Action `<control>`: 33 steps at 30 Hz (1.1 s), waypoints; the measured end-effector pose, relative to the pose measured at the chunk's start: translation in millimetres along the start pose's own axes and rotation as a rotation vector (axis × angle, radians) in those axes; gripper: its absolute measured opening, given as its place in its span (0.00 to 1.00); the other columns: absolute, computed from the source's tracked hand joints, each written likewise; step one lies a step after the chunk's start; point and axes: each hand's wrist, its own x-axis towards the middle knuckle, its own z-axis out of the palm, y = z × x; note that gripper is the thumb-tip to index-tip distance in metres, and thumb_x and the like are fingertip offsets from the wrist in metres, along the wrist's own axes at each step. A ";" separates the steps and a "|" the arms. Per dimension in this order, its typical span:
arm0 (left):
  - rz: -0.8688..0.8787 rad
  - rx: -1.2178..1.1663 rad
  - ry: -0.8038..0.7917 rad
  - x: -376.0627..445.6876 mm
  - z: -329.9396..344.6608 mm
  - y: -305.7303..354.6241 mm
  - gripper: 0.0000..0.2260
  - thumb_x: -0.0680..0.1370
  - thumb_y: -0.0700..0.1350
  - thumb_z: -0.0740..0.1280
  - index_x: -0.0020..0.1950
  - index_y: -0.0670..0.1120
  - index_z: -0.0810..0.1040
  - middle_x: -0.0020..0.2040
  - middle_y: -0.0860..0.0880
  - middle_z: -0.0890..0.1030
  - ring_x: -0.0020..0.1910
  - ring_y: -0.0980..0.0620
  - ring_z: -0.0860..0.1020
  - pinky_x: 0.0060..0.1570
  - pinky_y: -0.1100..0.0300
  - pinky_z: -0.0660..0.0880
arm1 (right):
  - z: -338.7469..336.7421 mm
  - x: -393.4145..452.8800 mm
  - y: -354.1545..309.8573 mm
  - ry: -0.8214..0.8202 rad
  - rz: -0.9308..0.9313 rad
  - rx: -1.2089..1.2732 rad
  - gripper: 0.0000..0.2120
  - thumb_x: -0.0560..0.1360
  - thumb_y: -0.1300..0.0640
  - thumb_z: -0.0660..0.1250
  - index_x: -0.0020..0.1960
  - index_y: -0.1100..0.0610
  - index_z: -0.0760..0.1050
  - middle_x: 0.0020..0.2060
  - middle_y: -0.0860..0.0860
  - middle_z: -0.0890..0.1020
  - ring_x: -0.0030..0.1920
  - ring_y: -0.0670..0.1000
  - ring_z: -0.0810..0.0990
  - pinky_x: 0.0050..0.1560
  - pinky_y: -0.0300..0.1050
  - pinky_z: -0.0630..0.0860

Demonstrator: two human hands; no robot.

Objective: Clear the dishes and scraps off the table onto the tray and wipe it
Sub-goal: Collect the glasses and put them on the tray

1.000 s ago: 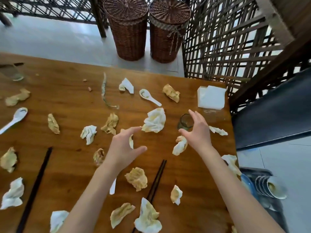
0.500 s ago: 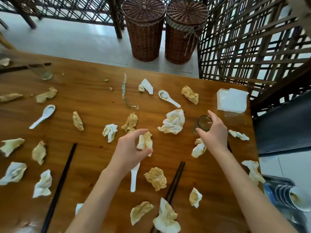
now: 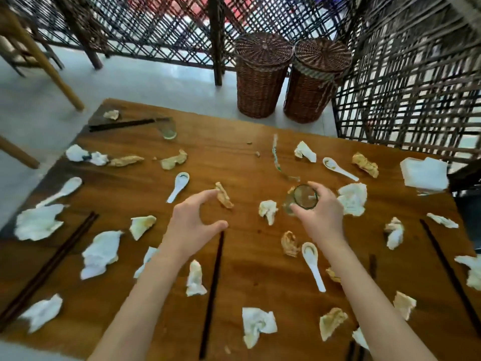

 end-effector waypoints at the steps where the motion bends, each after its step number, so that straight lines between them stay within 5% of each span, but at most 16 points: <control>1: 0.004 0.002 0.003 0.0 -17.5 -15.5 0.32 0.66 0.52 0.77 0.68 0.57 0.70 0.65 0.55 0.75 0.62 0.61 0.69 0.57 0.65 0.65 | 11.1 -7.0 -17.9 -0.001 0.007 0.007 0.31 0.65 0.53 0.77 0.65 0.57 0.72 0.59 0.53 0.78 0.59 0.53 0.75 0.60 0.48 0.72; 11: 0.006 0.092 -0.010 65.3 -110.5 -120.0 0.38 0.65 0.51 0.78 0.71 0.55 0.66 0.69 0.52 0.71 0.68 0.52 0.68 0.60 0.57 0.69 | 97.1 -34.5 -142.9 -0.042 0.014 0.092 0.29 0.65 0.56 0.76 0.64 0.57 0.72 0.58 0.52 0.78 0.58 0.52 0.76 0.58 0.45 0.73; 15: 0.034 0.106 0.004 111.1 -115.7 -132.7 0.39 0.64 0.51 0.79 0.72 0.55 0.65 0.68 0.51 0.72 0.67 0.50 0.69 0.58 0.56 0.70 | 120.2 -12.7 -168.4 -0.065 0.015 0.089 0.30 0.65 0.57 0.76 0.65 0.57 0.71 0.59 0.52 0.77 0.57 0.50 0.75 0.54 0.37 0.68; 33: 0.099 0.176 0.053 314.1 -84.6 -175.2 0.42 0.64 0.50 0.79 0.74 0.45 0.62 0.70 0.46 0.69 0.69 0.48 0.67 0.65 0.57 0.64 | 219.5 112.0 -223.4 -0.019 0.040 0.116 0.30 0.66 0.56 0.77 0.66 0.55 0.71 0.61 0.52 0.77 0.61 0.51 0.75 0.58 0.43 0.73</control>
